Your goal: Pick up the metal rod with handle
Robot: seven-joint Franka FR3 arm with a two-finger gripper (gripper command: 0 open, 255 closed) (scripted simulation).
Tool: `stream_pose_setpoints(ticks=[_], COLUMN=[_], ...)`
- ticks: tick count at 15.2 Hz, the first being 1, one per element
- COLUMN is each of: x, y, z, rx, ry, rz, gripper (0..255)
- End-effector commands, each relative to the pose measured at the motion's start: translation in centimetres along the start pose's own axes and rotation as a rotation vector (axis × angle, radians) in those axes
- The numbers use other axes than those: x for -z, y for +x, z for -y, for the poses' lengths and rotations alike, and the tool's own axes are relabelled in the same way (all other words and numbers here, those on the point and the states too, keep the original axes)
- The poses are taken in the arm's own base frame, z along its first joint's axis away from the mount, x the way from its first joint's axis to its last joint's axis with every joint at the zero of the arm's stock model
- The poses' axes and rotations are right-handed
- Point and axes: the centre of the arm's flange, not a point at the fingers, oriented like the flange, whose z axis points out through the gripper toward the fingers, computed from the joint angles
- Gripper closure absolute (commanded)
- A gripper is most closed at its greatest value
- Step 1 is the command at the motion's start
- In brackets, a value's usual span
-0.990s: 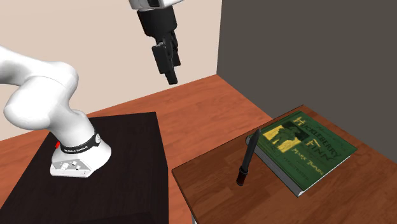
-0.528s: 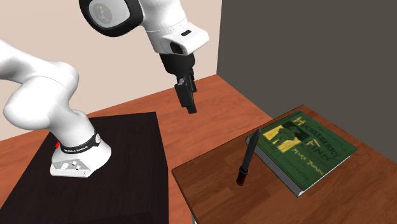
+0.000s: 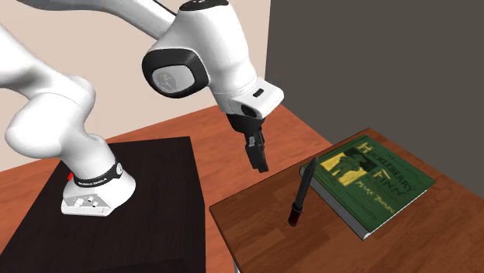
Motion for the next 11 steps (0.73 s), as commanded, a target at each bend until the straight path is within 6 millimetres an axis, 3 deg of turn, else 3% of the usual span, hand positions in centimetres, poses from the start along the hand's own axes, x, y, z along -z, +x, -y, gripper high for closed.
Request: stream_pose_setpoints(ticks=[1, 10, 11], x=[-2.6, -12.8, -13.2], y=[0.8, 4.4, 4.6], z=[-1.1, -5.0, -5.2], rx=[0.004, 0.020, 0.020], ry=[-0.004, -0.011, -0.011], rz=[-0.020, -0.095, -0.099], gripper=[0, 0, 0])
